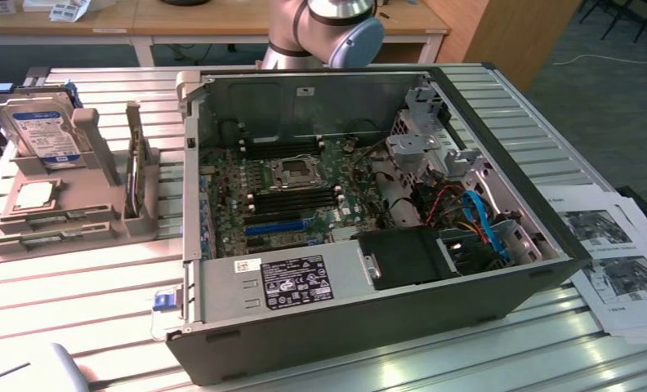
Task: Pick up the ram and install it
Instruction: 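Pick up the ram and move it above insertion slot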
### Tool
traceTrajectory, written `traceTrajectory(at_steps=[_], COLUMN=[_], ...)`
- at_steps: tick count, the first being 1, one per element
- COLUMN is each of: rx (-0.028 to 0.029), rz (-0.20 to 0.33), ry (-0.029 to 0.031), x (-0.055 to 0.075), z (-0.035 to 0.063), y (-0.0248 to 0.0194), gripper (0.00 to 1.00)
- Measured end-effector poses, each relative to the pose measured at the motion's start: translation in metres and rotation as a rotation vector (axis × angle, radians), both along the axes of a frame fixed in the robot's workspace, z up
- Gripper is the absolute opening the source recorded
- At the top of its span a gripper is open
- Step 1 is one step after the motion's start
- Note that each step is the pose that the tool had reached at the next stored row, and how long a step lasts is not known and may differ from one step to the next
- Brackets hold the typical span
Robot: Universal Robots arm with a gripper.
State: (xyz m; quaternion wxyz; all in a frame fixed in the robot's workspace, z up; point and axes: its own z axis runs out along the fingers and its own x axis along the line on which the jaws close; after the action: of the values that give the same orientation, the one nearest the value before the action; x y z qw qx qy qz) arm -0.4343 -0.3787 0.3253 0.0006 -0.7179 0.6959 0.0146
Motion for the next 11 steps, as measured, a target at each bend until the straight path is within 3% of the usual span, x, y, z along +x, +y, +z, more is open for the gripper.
traceTrajectory(at_steps=[4, 11], rx=[-0.0004, -0.0003], rz=[0.000, 0.000], ry=[0.0003, 0.0003], x=[0.0002, 0.0002], z=[0.0000, -0.0036], y=[-0.0039, -0.0042], gripper=[0.24, 0.24])
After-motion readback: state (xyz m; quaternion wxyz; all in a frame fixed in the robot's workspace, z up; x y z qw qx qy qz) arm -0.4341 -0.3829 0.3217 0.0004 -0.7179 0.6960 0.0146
